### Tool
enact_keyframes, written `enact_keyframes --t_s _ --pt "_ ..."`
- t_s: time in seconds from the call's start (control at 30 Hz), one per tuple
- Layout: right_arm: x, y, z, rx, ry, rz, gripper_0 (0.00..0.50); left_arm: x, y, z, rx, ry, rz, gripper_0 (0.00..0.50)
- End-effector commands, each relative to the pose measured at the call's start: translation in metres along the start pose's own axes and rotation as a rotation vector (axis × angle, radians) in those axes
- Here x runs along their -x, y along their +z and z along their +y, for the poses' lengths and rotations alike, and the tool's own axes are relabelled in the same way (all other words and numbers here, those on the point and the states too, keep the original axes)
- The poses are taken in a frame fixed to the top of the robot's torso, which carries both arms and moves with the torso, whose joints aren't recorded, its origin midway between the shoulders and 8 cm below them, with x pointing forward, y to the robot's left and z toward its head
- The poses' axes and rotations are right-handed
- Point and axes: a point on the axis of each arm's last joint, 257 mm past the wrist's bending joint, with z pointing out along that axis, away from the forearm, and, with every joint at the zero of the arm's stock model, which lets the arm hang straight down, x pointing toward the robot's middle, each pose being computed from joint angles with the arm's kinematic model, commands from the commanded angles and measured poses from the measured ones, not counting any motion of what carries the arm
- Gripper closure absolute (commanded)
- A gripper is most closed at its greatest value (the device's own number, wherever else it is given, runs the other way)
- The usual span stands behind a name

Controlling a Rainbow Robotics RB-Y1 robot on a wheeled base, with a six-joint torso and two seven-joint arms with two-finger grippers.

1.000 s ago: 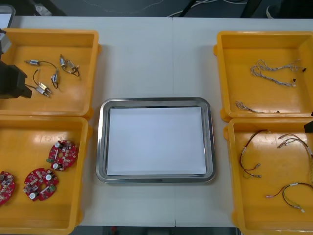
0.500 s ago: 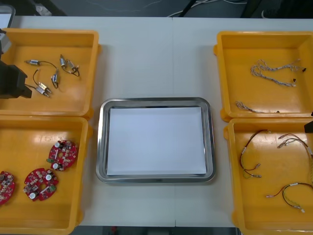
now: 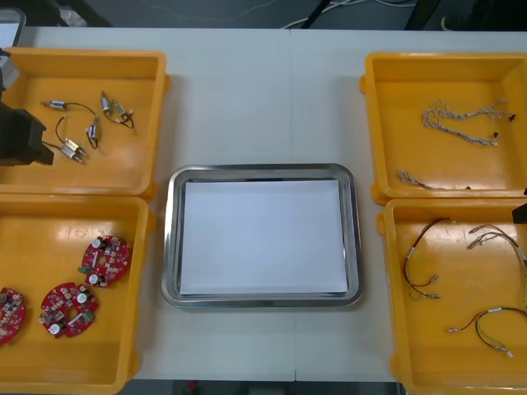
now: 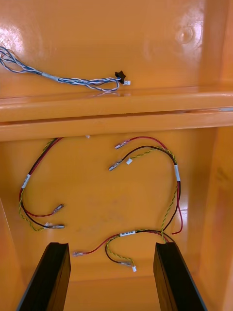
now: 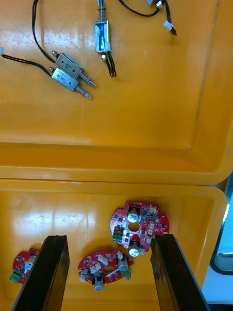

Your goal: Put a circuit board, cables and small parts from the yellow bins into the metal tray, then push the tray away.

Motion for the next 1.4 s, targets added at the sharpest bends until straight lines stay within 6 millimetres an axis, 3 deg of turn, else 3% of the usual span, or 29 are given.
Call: enact_keyframes --t_s 0.03,1.4 --pt "0.0059 -0.0078 -0.0029 -0.004 -0.014 -0.043 0.000 0.0064 -0.0128 0.0190 0.049 0.073 -0.024 0.000" --pt "0.0059 -0.0078 -0.0029 -0.004 -0.014 -0.043 0.000 0.0064 -0.0128 0.0190 0.049 0.073 -0.024 0.000"
